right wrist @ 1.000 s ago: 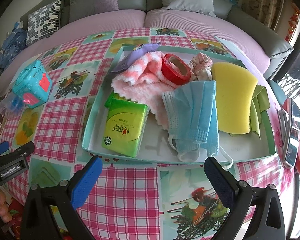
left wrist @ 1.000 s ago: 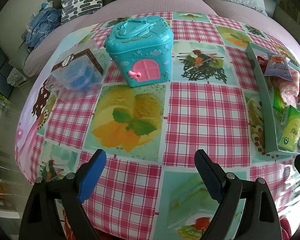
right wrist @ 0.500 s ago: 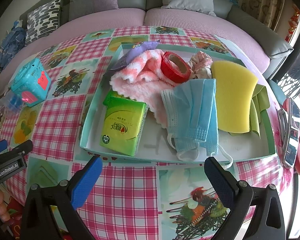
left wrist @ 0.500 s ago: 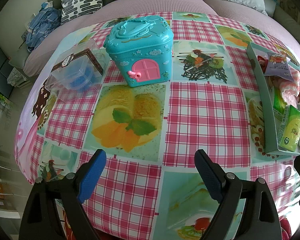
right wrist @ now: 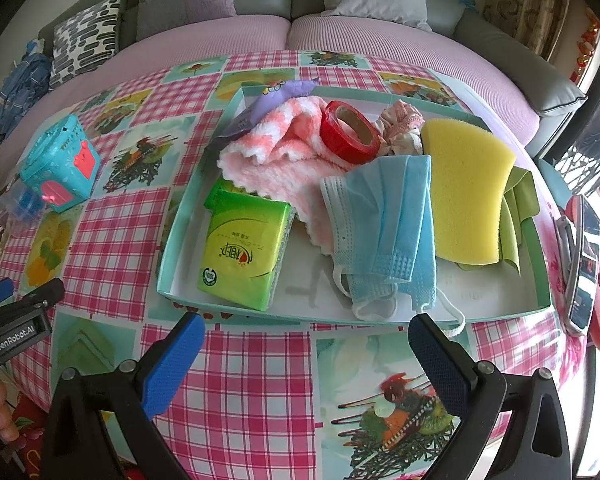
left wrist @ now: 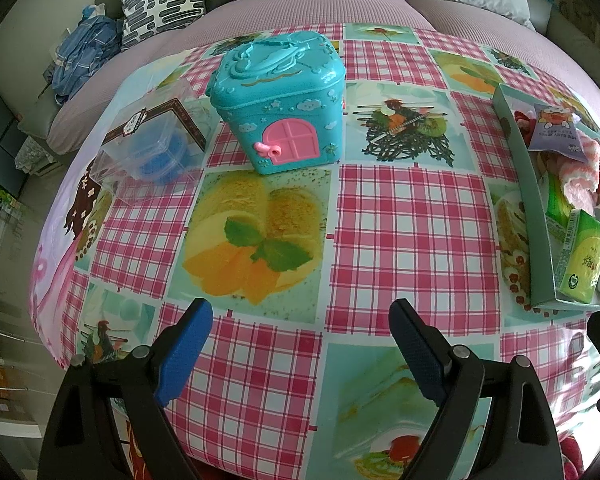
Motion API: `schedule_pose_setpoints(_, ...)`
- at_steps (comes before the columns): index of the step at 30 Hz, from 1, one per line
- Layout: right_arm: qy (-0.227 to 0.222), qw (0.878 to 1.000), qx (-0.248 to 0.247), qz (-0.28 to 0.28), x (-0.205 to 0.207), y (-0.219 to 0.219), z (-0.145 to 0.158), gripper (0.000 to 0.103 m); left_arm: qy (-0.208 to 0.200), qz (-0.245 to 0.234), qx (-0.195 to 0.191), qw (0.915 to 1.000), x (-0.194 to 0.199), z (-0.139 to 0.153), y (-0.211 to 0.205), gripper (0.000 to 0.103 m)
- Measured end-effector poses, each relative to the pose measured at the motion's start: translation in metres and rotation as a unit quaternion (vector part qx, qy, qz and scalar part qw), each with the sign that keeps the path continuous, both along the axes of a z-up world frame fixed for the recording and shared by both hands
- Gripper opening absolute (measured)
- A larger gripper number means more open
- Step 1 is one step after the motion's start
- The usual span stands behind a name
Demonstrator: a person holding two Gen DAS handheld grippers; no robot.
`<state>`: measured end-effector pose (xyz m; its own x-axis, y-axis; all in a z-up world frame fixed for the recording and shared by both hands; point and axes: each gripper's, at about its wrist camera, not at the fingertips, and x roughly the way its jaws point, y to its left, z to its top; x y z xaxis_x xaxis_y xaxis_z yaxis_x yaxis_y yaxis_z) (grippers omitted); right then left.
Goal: Organize soft objects
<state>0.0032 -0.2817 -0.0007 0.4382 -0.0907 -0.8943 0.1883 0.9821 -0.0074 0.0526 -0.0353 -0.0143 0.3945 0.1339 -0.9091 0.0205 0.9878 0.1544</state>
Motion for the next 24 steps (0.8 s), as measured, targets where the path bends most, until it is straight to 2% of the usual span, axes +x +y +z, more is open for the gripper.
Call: schedule_pose_setpoints(24,0.002,1.000,-0.001,0.001,0.0001,-0.0001,-0.0013,0.103,-0.002,0.001,-0.002,1.0000,-0.0004,0.0019,0.0005,0.090)
